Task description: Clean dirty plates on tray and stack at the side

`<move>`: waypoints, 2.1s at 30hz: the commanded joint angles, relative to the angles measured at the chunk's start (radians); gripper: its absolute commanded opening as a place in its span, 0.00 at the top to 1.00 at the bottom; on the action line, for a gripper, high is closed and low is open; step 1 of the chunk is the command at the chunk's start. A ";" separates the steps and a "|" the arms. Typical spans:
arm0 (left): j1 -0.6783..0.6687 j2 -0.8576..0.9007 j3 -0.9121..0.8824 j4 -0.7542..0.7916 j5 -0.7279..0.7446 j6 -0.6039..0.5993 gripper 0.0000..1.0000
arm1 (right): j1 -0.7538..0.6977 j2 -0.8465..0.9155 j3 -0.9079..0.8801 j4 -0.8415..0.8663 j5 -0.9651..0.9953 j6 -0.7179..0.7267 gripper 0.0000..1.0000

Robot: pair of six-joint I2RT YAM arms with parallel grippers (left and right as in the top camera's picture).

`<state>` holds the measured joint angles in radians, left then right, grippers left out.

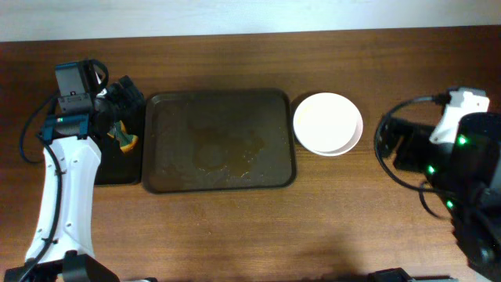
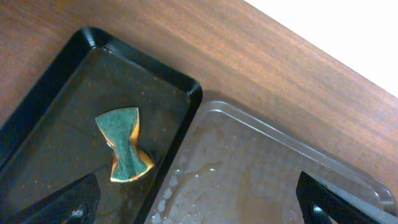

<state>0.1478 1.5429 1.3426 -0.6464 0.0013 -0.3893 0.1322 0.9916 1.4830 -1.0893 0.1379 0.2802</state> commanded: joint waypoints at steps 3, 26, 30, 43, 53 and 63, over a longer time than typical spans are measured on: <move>-0.001 0.005 0.002 0.001 0.011 0.000 0.01 | -0.037 -0.224 -0.448 0.436 -0.015 -0.093 0.02; -0.001 0.005 0.002 0.001 0.011 0.000 0.01 | -0.119 -0.988 -1.477 1.078 -0.164 -0.089 0.02; -0.001 0.005 0.002 0.001 0.011 0.000 0.01 | -0.119 -0.988 -1.477 1.014 -0.180 -0.089 0.02; -0.001 0.005 0.002 0.001 0.011 0.000 0.01 | -0.119 -0.988 -1.477 1.014 -0.179 -0.089 0.02; -0.001 0.005 0.002 0.001 0.011 0.000 0.01 | -0.119 -0.988 -1.477 1.014 -0.179 -0.089 0.02; -0.003 -0.128 -0.207 0.034 -0.159 0.016 0.01 | -0.119 -0.988 -1.477 1.014 -0.179 -0.089 0.02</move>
<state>0.1478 1.5303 1.2720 -0.6575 -0.0528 -0.3893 0.0200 0.0120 0.0132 -0.0746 -0.0288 0.2008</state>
